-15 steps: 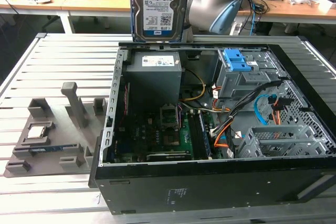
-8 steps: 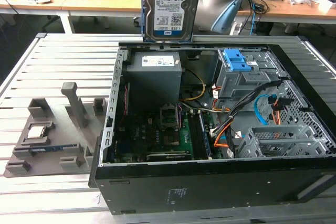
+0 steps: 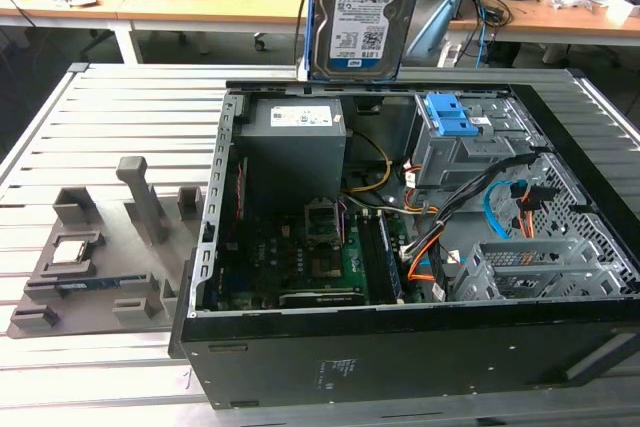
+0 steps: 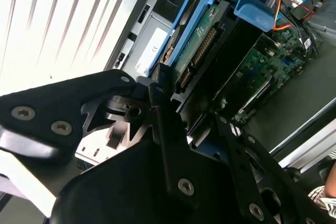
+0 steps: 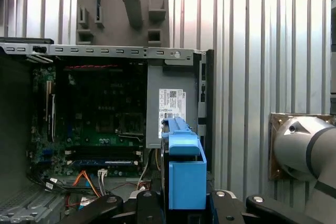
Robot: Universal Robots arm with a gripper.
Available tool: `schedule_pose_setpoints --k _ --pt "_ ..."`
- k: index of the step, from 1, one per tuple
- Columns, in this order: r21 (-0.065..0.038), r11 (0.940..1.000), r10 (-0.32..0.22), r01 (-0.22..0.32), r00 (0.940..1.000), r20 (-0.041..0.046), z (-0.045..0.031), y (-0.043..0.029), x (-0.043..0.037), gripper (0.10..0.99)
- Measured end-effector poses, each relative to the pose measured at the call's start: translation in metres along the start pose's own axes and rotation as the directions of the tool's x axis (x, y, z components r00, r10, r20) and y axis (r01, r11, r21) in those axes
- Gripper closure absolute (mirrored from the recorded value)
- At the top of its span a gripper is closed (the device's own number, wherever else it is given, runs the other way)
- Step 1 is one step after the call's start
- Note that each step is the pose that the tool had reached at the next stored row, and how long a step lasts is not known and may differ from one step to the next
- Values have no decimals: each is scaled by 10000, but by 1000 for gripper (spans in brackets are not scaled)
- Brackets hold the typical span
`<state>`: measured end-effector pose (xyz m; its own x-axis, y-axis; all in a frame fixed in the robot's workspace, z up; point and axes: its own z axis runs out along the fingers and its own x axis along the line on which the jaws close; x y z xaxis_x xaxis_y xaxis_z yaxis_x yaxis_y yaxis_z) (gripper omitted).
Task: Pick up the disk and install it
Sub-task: 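Pick up the disk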
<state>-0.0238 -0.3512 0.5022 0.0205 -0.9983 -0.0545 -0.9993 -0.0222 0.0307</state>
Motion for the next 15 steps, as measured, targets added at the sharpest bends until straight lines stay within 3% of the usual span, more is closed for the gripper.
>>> schedule_pose_setpoints --k 6,10,15 --pt "-5 10000 0 0 10000 -5 -6 -221 5 722" --pt "-6 10000 1 -1 10000 -18 -4 -260 6 722" --pt "-6 10000 1 -1 10000 -18 -7 -259 94 722"
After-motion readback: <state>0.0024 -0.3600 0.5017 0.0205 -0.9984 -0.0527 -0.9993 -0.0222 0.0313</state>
